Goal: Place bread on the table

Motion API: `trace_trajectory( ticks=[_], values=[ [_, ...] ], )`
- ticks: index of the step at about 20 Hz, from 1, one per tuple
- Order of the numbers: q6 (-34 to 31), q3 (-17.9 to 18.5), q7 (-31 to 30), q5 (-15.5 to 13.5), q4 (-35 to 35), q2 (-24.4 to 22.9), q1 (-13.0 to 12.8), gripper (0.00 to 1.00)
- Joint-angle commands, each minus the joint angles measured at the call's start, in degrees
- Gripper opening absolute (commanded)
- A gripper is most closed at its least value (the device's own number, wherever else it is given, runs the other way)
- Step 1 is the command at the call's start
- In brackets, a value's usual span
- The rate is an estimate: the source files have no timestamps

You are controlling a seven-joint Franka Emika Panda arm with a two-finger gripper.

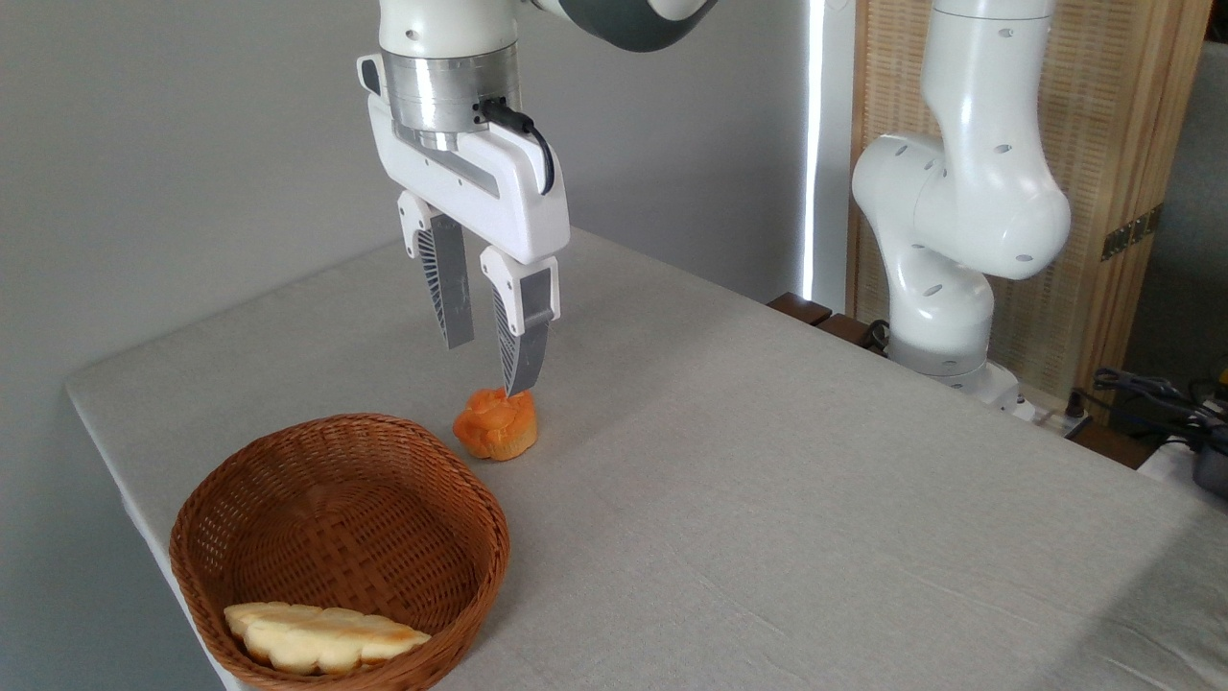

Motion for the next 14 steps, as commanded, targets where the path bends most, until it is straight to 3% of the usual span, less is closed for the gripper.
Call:
trace_trajectory(
  ticks=[1, 6, 10, 14],
  values=[
    [-1.6, 0.4, 0.5, -0.4, 1.5, 0.7, -0.4, 1.0],
    [0.3, 0.4, 0.9, 0.2, 2.1, 1.8, -0.4, 1.0],
    [9.6, 0.7, 0.9, 0.4, 1.7, 3.1, -0.3, 1.0],
    [15.6, 0.9, 0.9, 2.3, 1.6, 5.4, -0.2, 1.0]
  ],
)
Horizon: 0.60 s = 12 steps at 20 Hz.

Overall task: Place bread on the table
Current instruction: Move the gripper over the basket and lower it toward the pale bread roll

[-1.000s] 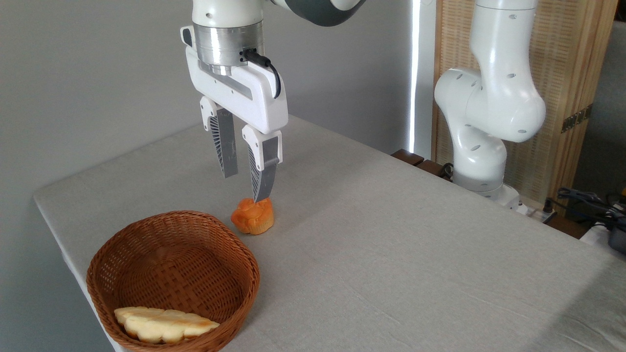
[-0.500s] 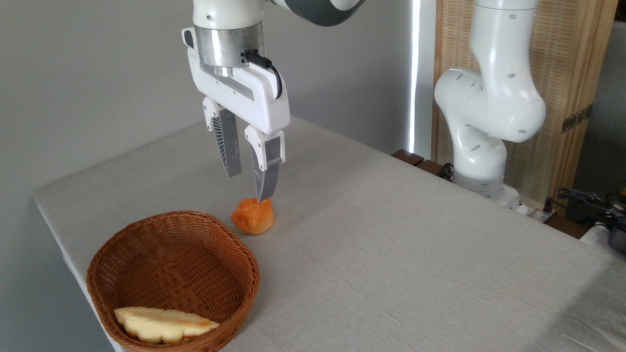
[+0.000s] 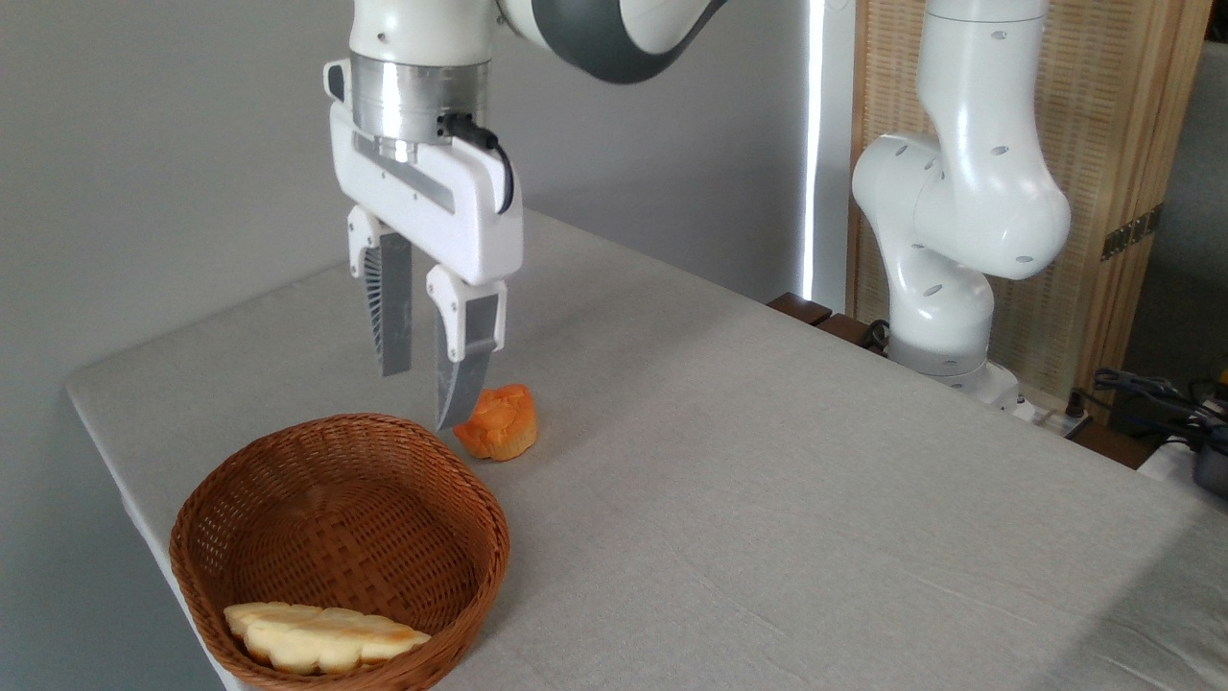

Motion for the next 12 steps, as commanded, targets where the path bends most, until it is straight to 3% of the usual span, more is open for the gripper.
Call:
trace_trajectory(
  ticks=[1, 12],
  values=[
    [4.9, 0.6, 0.8, 1.3, 1.1, 3.0, 0.0, 1.0],
    [18.9, 0.9, 16.9, 1.3, 1.2, 11.5, 0.6, 1.0]
  ],
)
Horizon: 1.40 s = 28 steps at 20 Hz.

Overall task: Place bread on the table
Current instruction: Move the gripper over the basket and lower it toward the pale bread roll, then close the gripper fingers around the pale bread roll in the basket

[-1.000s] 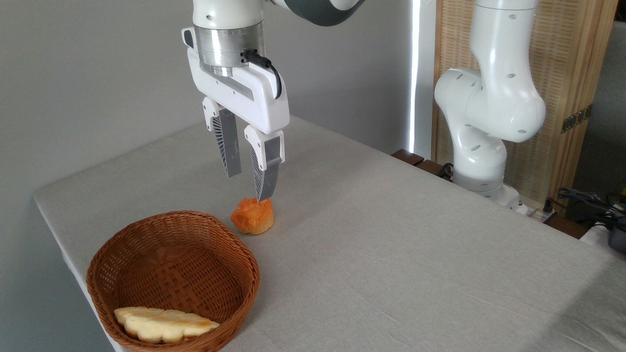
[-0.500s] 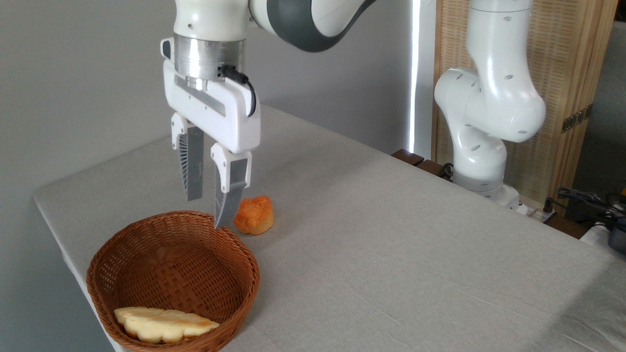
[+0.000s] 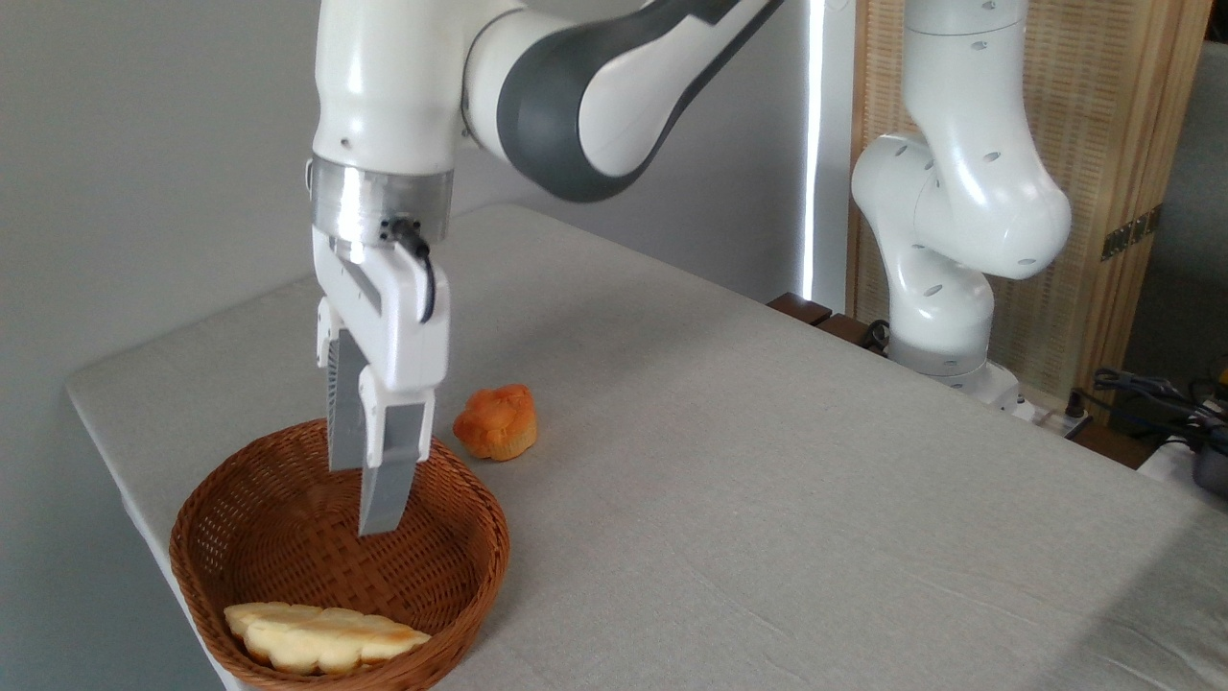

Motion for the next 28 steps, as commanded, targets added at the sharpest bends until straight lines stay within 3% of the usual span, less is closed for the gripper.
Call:
trace_trajectory(
  ticks=[1, 6, 9, 12, 15, 23, 28],
  values=[
    [6.0, 0.6, 6.7, 0.3, 1.2, 4.5, -0.1, 1.0],
    [9.7, 1.6, 15.6, 0.3, 1.3, 7.8, -0.1, 1.0],
    [13.8, 2.0, 17.9, 0.4, 1.3, 9.9, -0.1, 1.0],
    [14.5, 2.0, 18.3, 0.7, 1.5, 10.9, -0.1, 1.0],
    [15.6, 1.9, 18.1, 4.2, 1.5, 11.6, -0.1, 1.0],
    [15.2, 1.3, 17.4, 4.3, 1.3, 11.8, -0.8, 0.98],
    [15.2, 1.1, 13.9, 4.1, 1.3, 11.8, -1.1, 1.0]
  ],
)
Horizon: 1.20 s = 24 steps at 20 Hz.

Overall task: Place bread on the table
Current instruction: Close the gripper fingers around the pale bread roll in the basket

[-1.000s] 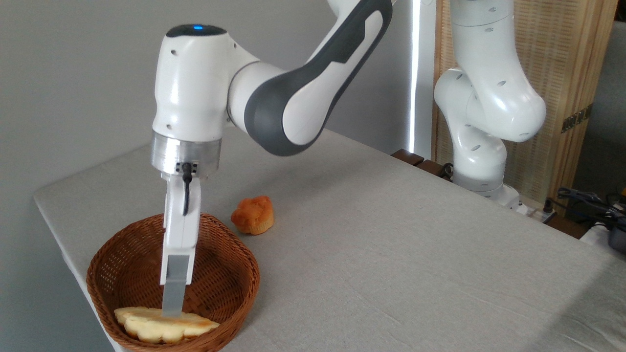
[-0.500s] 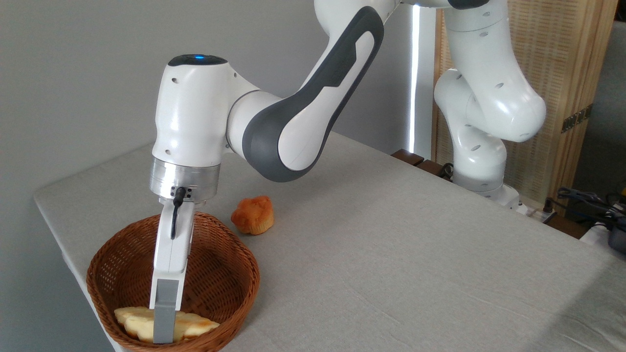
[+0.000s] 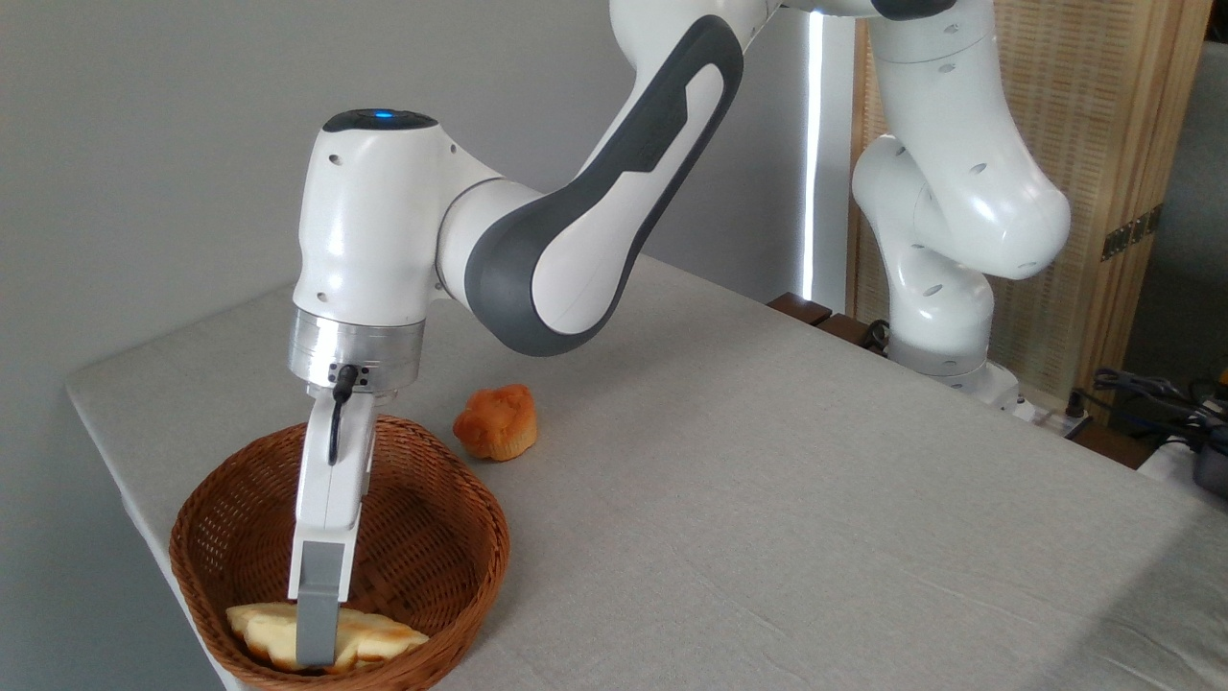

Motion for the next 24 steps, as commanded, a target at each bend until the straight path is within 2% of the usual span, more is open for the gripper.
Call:
trace_trajectory(
  ticks=[1, 4, 7, 10, 11, 12, 13, 14, 15, 16, 24],
  values=[
    [0.1, -0.1, -1.7, 0.6, 1.0, 0.8, -0.3, 1.0],
    [0.3, 0.0, -1.1, 1.1, 1.0, 1.3, -0.3, 0.99],
    [0.3, -0.1, -1.2, 5.1, 1.0, 2.0, -0.3, 0.99],
    [0.5, 0.0, -1.3, 5.6, 1.0, 2.4, -0.4, 0.99],
    [0.5, 0.0, -1.3, 5.6, 1.1, 2.4, -0.4, 0.96],
    [0.5, 0.0, -1.4, 5.6, 1.1, 2.4, -0.4, 0.87],
    [0.5, -0.1, -1.5, 5.6, 1.0, 2.4, -0.4, 0.73],
    [0.4, -0.1, -1.7, 5.5, 1.0, 2.3, -0.4, 0.52],
    [0.4, -0.1, -1.7, 5.5, 1.0, 2.3, -0.4, 0.38],
    [0.4, -0.1, -1.6, 5.6, 1.0, 2.3, -0.5, 0.31],
    [0.4, -0.1, -1.5, 5.5, 1.0, 2.2, -0.5, 0.31]
  ],
)
